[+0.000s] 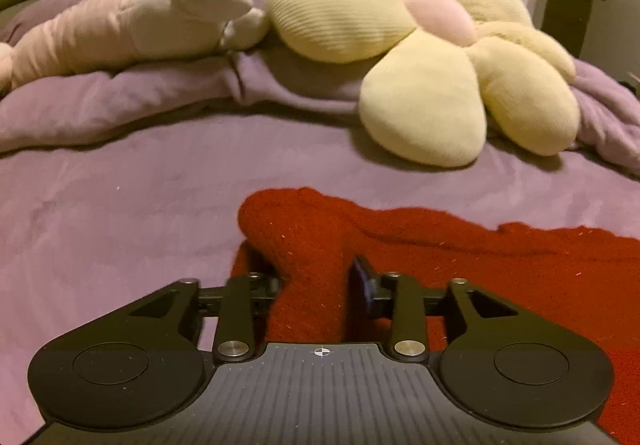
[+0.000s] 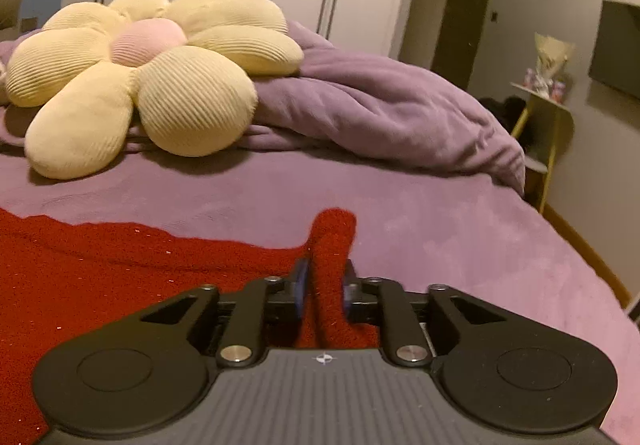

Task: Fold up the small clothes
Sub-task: 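Open both tools to release the hem and smooth the folded cardigan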

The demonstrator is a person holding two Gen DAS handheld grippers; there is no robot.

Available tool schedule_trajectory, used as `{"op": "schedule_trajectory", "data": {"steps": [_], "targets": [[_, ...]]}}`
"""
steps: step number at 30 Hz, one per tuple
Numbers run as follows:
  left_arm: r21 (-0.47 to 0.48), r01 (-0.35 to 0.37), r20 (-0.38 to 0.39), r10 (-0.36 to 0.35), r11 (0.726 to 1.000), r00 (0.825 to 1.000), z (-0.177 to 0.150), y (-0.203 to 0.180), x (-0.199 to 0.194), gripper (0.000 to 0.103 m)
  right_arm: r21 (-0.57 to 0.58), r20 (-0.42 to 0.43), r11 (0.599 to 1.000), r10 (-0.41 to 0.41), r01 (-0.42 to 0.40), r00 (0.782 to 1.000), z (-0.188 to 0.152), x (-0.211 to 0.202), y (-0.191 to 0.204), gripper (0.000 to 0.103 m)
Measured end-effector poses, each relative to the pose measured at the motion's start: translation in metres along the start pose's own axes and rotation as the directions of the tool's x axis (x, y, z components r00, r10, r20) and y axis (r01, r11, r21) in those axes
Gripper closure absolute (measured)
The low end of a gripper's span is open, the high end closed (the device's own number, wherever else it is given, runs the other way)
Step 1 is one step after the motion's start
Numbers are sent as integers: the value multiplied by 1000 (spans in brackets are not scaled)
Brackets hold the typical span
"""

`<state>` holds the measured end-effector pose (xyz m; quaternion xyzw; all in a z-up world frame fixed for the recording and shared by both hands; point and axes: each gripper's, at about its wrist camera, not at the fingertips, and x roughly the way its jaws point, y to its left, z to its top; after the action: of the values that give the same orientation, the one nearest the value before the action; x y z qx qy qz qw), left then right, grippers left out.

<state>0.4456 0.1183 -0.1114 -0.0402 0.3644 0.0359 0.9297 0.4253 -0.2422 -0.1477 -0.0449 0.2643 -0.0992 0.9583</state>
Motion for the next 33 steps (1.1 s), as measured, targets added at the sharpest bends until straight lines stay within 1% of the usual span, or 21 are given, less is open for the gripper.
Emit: {"op": "schedule_trajectory", "data": {"steps": [1, 3, 4, 6, 8, 10, 12, 14, 16, 17, 18, 19, 21, 24, 26, 27, 28, 29, 31, 32, 33], "targets": [[-4, -13, 1, 13, 1000, 1000, -1, 2, 0, 48, 8, -12, 1000, -1, 1, 1000, 0, 1, -3, 69], [-13, -20, 6, 21, 1000, 1000, -1, 2, -2, 40, 38, -30, 999, -9, 10, 1000, 1, 4, -10, 56], [-20, -33, 10, 33, 999, 999, -1, 3, -6, 34, 61, -29, 998, -21, 23, 999, 1, 3, -13, 54], [-50, -45, 49, 48, 998, 998, -2, 6, -21, 34, 136, -6, 985, -104, 104, 995, 0, -6, -24, 54], [-100, -30, 120, 42, 995, 992, -6, 10, -45, 33, 184, 45, 975, -132, 121, 990, -1, -22, -27, 54], [-110, 34, 169, -15, 993, 985, -10, 5, -63, 26, 166, 98, 985, -63, 47, 993, 0, -37, -19, 54], [-62, 106, 159, -95, 992, 983, -11, -12, -67, 20, 91, 130, 991, 88, -100, 988, 1, -52, 4, 54], [-26, 144, 122, -139, 989, 983, -12, -30, -60, 19, 5, 123, 966, 257, -259, 959, 0, -62, 35, 54], [-20, 146, 105, -143, 989, 984, -16, -41, -46, 19, -92, 102, 935, 350, -341, 931, -4, -68, 65, 54], [-22, 128, 98, -125, 992, 987, -18, -44, -37, 19, -149, 91, 925, 365, -349, 927, -8, -68, 80, 54], [-16, 105, 92, -103, 994, 990, -21, -46, -29, 19, -205, 73, 916, 365, -344, 928, -13, -64, 93, 54], [-8, 73, 85, -72, 997, 994, -22, -45, -22, 19, -255, 47, 912, 345, -323, 937, -18, -57, 102, 54], [19, 5, 87, -7, 1000, 996, -26, -38, -12, 19, -289, 36, 921, 284, -262, 958, -25, -41, 100, 53], [6, -33, 96, 32, 999, 995, -23, -19, -6, 19, -152, 10, 969, 199, -195, 980, -15, -16, 61, 53], [-34, -50, 101, 53, 998, 993, -21, -3, -3, 20, -60, 2, 992, 107, -107, 994, -9, -3, 29, 53], [-39, -93, 98, 96, 995, 991, -21, 2, -1, 18, 5, -14, 995, 103, -102, 995, -10, 2, 13, 53], [-42, -136, 91, 139, 990, 986, -22, 9, 2, 12, 86, -29, 991, 109, -106, 994, -10, 7, -2, 53], [-72, -133, 79, 138, 989, 987, -25, 18, 2, 10, 116, -39, 989, 101, -96, 994, -9, 11, -9, 55], [-177, -105, 59, 118, 978, 991, -28, 34, -5, 11, 103, -52, 991, 86, -81, 995, -8, 15, -6, 55], [-197, -109, 50, 121, 974, 991, -29, 37, -9, 11, 60, -52, 997, 59, -56, 997, -8, 14, 1, 55], [-183, -112, 39, 121, 977, 992, -29, 37, -14, 11, 29, -49, 999, 39, -37, 998, -7, 13, 8, 54]]}}
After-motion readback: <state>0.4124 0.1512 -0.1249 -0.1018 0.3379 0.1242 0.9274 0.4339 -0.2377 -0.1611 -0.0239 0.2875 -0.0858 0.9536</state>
